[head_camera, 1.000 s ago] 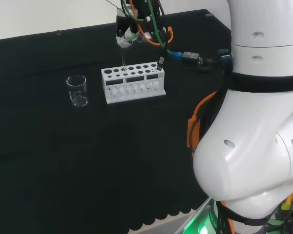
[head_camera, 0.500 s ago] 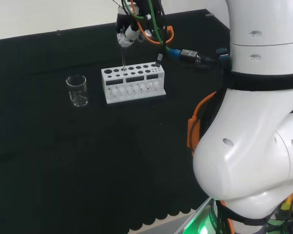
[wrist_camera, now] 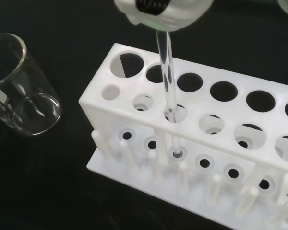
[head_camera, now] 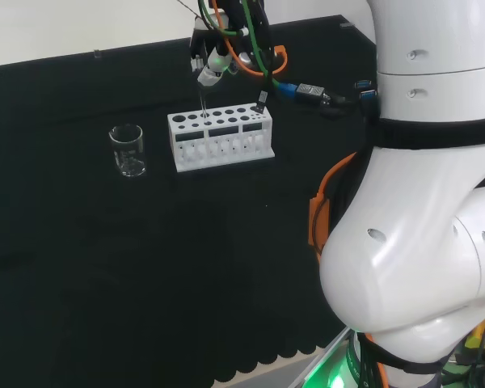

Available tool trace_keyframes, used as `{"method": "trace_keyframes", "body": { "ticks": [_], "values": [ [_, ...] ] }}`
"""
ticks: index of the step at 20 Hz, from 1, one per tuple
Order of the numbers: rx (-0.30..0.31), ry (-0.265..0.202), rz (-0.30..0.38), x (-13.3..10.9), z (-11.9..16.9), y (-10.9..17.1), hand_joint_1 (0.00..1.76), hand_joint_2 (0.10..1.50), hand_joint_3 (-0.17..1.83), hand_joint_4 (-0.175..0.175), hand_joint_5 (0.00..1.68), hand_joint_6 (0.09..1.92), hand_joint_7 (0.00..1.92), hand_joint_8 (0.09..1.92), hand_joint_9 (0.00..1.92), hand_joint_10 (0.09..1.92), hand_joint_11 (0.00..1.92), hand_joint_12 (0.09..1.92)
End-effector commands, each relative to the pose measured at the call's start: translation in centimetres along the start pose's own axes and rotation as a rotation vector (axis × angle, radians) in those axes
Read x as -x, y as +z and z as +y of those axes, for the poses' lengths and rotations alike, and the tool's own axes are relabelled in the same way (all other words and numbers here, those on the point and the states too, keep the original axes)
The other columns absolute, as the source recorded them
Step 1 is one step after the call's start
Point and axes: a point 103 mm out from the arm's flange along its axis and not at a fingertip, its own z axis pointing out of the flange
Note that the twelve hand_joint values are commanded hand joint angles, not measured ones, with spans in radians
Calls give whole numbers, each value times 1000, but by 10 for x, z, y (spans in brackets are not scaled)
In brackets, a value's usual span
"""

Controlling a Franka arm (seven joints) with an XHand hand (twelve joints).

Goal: Put the glass rod back on the white test tube rack.

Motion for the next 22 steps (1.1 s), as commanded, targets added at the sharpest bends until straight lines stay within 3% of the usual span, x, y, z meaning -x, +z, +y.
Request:
{"method": "trace_keyframes", "body": {
  "ticks": [1, 9, 16, 19, 22],
  "values": [
    [-27, 7, -10, -1, 1, 1, 1215, 931, -175, -175, 666, 808, 1812, 218, 1920, 248, 1920, 562],
    [-37, -2, -17, 0, -1, -5, 1195, 906, -175, -175, 455, 783, 1804, 210, 1920, 258, 1920, 565],
    [-23, 12, -17, 6, -9, -15, 1200, 896, -175, -175, 434, 764, 1801, 211, 1920, 258, 1920, 571],
    [-4, 17, -13, -3, -5, -22, 1201, 896, -175, -175, 450, 759, 1799, 212, 1920, 249, 1920, 574],
    [-10, 27, -42, 13, -26, -27, 1201, 897, -175, -175, 468, 758, 1798, 213, 1920, 247, 1920, 574]
  ]
}}
